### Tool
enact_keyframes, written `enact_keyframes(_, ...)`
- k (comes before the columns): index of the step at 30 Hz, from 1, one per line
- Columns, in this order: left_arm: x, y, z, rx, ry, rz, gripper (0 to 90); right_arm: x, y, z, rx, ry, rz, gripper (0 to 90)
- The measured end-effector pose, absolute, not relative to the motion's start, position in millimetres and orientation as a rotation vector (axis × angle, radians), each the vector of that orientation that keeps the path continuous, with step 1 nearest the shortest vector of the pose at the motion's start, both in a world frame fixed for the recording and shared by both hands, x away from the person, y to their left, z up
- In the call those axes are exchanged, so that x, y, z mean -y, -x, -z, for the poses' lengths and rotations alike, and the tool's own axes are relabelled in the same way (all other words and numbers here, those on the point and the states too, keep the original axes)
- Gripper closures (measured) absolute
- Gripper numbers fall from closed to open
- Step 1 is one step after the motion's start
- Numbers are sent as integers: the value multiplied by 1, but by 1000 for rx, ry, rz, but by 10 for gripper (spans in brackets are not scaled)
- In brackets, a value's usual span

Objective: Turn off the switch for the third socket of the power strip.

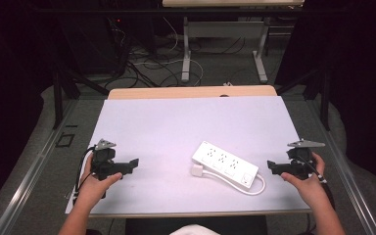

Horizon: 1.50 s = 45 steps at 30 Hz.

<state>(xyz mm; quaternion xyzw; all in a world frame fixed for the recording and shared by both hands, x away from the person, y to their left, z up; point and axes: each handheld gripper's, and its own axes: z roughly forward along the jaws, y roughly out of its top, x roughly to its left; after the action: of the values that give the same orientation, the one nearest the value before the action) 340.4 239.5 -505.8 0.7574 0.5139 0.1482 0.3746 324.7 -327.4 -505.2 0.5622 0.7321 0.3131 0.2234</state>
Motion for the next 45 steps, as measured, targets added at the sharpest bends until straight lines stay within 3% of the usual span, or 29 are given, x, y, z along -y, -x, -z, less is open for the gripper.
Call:
enact_keyframes(11, -241, -336, 500, -1320, -1933, -405, 16, 317, -325, 501, -2056, -1502, -896, 0)
enact_keyframes(45, -236, -331, 491, -1292, -1940, -431, 46, 253, -325, 492, -2271, -1232, -919, 313)
